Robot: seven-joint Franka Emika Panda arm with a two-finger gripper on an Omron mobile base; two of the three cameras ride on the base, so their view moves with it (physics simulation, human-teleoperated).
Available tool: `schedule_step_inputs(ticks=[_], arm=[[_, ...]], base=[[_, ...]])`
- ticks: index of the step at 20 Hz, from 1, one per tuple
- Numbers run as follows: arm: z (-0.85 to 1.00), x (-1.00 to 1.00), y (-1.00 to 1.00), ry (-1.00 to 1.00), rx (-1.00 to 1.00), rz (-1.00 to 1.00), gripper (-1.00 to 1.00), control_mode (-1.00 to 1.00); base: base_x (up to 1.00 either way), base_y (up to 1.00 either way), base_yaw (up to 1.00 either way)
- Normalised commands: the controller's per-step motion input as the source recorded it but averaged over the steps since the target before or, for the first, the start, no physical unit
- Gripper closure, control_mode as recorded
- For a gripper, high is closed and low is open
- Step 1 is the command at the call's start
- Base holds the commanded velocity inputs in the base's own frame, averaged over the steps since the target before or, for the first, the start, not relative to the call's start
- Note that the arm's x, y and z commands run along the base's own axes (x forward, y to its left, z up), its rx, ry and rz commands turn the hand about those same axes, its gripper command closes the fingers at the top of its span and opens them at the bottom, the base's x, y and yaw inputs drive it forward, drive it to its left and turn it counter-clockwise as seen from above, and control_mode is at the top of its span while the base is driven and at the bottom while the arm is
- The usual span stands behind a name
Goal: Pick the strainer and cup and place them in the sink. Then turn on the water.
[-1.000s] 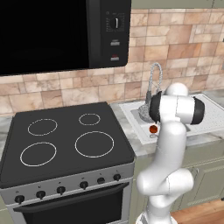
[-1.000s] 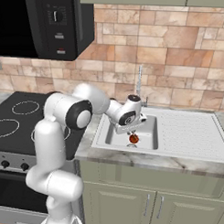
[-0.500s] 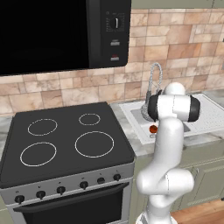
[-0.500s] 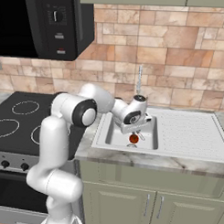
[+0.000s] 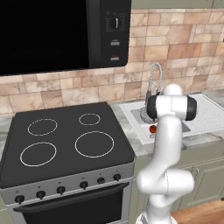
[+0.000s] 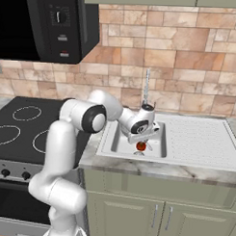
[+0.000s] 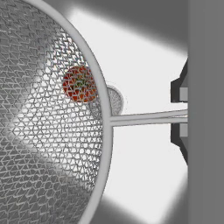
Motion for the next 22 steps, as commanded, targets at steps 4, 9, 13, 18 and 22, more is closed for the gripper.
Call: schedule_step_inputs(ticks=[4,9,13,18,22], arm=[[-0.25,0.14,0.00,0.00,0.00,0.00,1.00,-1.00],[-0.27,0.13,0.00,0.00,0.00,0.00,1.00,-1.00],[-0.27,0.15,0.00,0.00,-0.01,0.00,1.00,-1.00],[-0.26,0.26,0.00,0.01,-0.03,0.00,1.00,-1.00],[-0.24,0.39,0.00,0.03,-0.04,0.00,1.00,-1.00]], base=[[0.00,0.00,0.00],[0.00,0.00,0.00],[0.00,0.00,0.00],[0.00,0.00,0.00],[0.00,0.00,0.00]])
